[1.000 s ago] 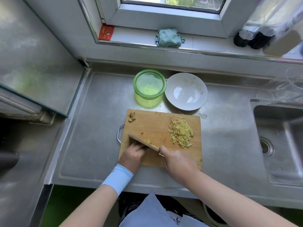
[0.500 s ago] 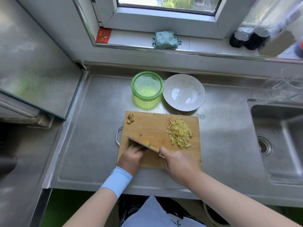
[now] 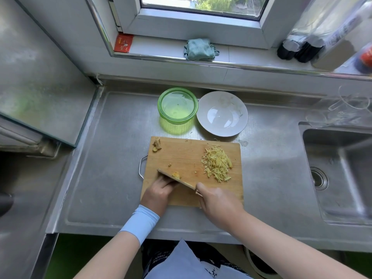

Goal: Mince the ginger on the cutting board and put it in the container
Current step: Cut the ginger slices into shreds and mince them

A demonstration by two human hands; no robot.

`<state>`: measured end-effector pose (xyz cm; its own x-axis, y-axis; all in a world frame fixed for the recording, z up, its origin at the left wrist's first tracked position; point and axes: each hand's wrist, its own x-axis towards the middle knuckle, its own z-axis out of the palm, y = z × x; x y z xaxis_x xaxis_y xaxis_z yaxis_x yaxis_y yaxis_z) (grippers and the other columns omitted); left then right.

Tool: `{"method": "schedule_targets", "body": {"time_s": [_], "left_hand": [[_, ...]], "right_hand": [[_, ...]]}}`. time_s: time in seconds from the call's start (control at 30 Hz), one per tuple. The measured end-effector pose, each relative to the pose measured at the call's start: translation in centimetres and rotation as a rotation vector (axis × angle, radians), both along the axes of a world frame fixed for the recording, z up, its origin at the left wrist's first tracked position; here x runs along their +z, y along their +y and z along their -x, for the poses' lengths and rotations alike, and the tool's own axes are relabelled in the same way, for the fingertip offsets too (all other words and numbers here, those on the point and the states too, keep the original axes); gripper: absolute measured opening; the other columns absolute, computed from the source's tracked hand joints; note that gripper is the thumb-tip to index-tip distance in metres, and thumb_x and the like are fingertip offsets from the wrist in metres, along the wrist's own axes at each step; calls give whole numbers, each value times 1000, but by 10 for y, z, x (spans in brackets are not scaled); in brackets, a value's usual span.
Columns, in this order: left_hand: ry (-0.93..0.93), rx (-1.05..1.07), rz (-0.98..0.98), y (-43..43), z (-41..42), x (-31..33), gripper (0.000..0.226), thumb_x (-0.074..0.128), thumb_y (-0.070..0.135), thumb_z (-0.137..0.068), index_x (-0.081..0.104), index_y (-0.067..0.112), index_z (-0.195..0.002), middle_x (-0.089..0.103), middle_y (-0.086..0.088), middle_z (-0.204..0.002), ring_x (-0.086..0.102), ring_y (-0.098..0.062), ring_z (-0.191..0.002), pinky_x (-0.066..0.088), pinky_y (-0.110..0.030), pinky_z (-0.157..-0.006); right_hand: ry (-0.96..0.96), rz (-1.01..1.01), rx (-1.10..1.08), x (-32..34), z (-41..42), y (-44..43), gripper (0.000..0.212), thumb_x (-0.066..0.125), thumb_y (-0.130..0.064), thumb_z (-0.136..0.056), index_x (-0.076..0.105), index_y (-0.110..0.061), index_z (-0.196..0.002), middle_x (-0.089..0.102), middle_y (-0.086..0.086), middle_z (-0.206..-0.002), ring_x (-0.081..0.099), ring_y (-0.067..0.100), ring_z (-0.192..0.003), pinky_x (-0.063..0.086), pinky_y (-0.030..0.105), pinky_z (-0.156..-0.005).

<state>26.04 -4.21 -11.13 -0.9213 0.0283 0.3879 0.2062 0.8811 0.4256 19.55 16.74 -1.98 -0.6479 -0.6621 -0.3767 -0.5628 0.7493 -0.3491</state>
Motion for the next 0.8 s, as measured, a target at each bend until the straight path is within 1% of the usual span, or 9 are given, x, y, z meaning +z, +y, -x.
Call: {"method": "schedule_targets", "body": {"time_s": [0.1, 0.17, 0.23, 0.3, 0.4, 0.53, 0.6, 0.7, 0.8], "left_hand": [[17, 10, 0, 2, -2, -1, 32, 49, 4, -86, 79, 8, -95, 73, -11, -97, 58, -25, -93, 55, -34, -71], [21, 12, 7, 3, 0, 2, 30, 50, 6, -87, 79, 7, -94, 73, -11, -95, 57, -25, -92, 57, -33, -65], [26, 8, 14, 5, -1, 2, 30, 50, 5, -86, 79, 6, -93, 73, -12, -95, 59, -26, -91, 58, -33, -62], [15, 16, 7, 4, -2, -1, 31, 50, 1, -84, 79, 7, -94, 73, -13, -97, 65, -29, -88, 58, -34, -61], [10, 26, 5, 2, -1, -4, 30, 52, 0, -85, 78, 8, -95, 73, -12, -98, 67, -31, -86, 58, -35, -63], [54, 30, 29, 4, 0, 2, 33, 47, 3, -87, 80, 8, -92, 74, -11, -93, 54, -24, -85, 49, -31, -69], [60, 25, 40, 3, 0, 0, 32, 48, 2, -86, 79, 8, -92, 74, -11, -94, 54, -24, -88, 48, -30, -73], [60, 13, 23, 1, -1, -4, 33, 49, -2, -86, 79, 7, -96, 73, -12, -99, 59, -25, -93, 51, -32, -79], [55, 20, 39, 2, 0, -3, 31, 49, 1, -88, 79, 8, -94, 73, -11, -97, 59, -25, -87, 51, -32, -74]], "right_hand": [[0, 10, 4, -3, 4, -12, 3, 36, -24, -103, 33, -25, -102, 49, 6, -66, 41, 28, -51, 32, 35, -48], [0, 22, 6, -2, 5, -15, 4, 36, -24, -103, 33, -24, -102, 46, 4, -64, 38, 26, -49, 30, 35, -47], [-1, 20, 12, 0, 4, -9, 3, 36, -24, -103, 34, -24, -101, 47, 4, -62, 40, 27, -48, 28, 35, -45], [5, 22, 10, 2, 2, 0, 2, 36, -25, -103, 35, -24, -102, 50, 6, -63, 43, 29, -50, 29, 35, -45], [9, 2, 11, 1, 2, 3, 2, 36, -26, -104, 34, -24, -103, 51, 7, -64, 40, 29, -49, 30, 35, -46], [3, 11, 24, -1, 6, -11, 4, 35, -27, -104, 33, -25, -102, 49, 7, -63, 43, 28, -50, 32, 35, -46], [0, 15, 23, 1, 6, -6, 4, 35, -27, -104, 35, -23, -103, 50, 7, -64, 44, 30, -51, 31, 35, -46], [10, 0, 18, 2, 3, 7, 5, 36, -29, -103, 33, -25, -101, 53, 7, -66, 44, 33, -53, 33, 36, -46], [5, 3, 9, -1, 4, 1, 6, 35, -28, -103, 31, -24, -100, 52, 7, -65, 44, 31, -52, 34, 35, -47]]}}
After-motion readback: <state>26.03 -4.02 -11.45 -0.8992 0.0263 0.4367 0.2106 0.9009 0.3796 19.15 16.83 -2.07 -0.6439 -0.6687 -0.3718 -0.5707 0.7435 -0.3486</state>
